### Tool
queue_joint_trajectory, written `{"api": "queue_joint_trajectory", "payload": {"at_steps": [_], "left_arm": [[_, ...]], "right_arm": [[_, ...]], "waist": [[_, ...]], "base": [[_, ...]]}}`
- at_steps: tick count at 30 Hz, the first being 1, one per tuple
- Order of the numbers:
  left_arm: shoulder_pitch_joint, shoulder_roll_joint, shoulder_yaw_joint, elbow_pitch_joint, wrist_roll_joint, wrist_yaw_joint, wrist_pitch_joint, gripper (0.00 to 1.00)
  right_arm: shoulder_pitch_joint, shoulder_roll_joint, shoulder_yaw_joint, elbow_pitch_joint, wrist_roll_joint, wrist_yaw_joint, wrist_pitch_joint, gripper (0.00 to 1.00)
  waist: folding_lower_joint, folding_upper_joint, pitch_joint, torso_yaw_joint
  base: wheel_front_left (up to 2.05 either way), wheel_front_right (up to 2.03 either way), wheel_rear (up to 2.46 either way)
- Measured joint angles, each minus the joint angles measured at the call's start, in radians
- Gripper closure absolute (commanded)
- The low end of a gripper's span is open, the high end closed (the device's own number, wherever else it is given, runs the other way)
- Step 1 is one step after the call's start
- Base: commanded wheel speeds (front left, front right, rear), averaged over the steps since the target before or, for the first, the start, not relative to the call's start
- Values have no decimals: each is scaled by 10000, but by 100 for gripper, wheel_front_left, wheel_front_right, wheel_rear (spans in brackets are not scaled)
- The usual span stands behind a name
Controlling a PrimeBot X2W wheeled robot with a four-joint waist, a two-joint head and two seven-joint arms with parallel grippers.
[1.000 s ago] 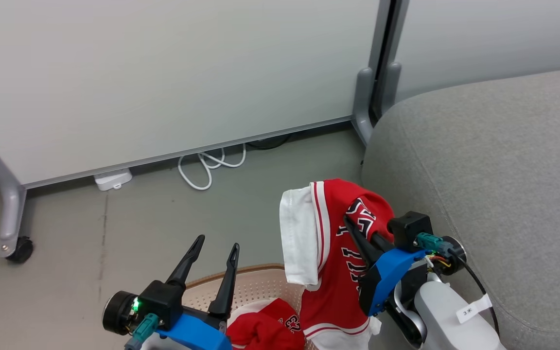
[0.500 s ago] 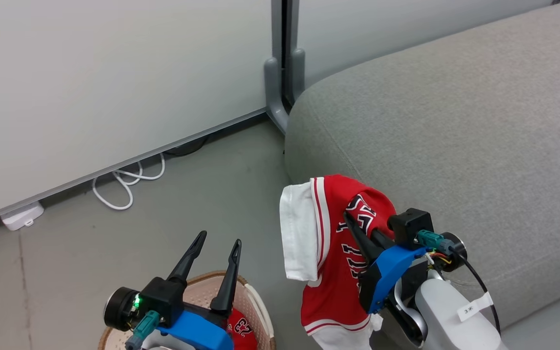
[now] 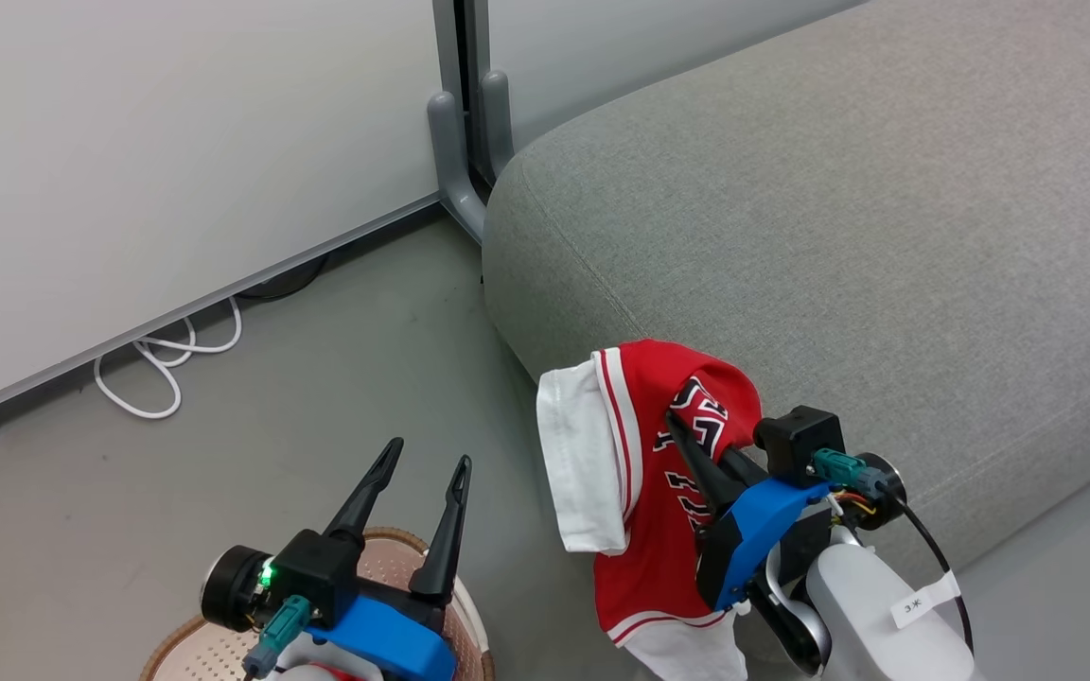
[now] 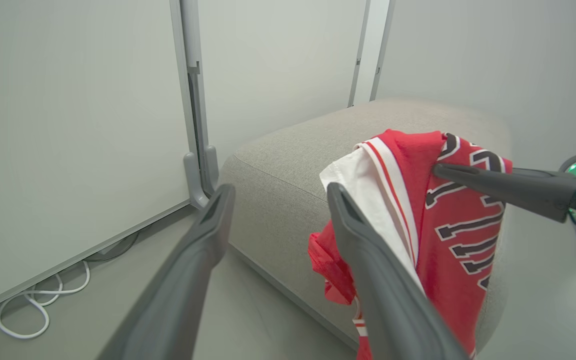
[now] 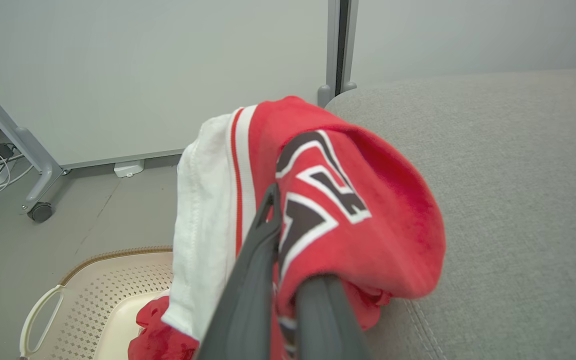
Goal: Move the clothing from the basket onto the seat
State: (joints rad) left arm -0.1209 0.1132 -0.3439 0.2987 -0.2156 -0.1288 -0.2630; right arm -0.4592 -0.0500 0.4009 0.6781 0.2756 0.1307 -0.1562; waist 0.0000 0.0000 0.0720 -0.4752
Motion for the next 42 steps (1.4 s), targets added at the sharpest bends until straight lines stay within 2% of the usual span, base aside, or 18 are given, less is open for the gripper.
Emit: {"api": "queue_joint_trajectory", "payload": {"at_steps": [9, 15, 18, 24, 30, 36, 42], "left_arm": [[-69, 77, -56, -54, 0, 0, 0, 0], [-246, 180, -12, -255, 153, 0, 0, 0], [-429, 268, -123, -389, 238, -2, 0, 0], [-1220, 654, -523, -771, 412, -2, 0, 0], [-2219, 1135, -871, -1191, 495, -2, 0, 0], [-2956, 1469, -955, -1724, 671, -2, 0, 0], [-3441, 1733, -1095, -2311, 694, -2, -2, 0]], "right_arm": [[-127, 0, -224, -117, 424, 0, -38, 100], [-1551, -31, -1478, -280, 598, 0, 268, 100], [-2429, -353, -2161, -387, 579, 0, 642, 100], [-4219, -1616, -3789, -861, 784, -2, 1099, 100], [-5344, -2859, -5505, -911, 261, -2, 1469, 100], [-5787, -3250, -6924, -479, 73, -2, 1453, 100], [-5721, -3216, -7545, 460, -125, 0, 1081, 100]], "waist": [[0, 0, 116, -60], [0, 0, 478, -19], [0, 0, 775, 72], [1, 0, 1705, 414], [1, 0, 3022, 898], [2, -1, 4398, 1366], [3, 0, 5625, 1691]], "base": [[0, 0, 0], [0, 0, 0], [0, 0, 0], [0, 0, 0], [0, 0, 0], [0, 0, 0], [0, 0, 0]]}}
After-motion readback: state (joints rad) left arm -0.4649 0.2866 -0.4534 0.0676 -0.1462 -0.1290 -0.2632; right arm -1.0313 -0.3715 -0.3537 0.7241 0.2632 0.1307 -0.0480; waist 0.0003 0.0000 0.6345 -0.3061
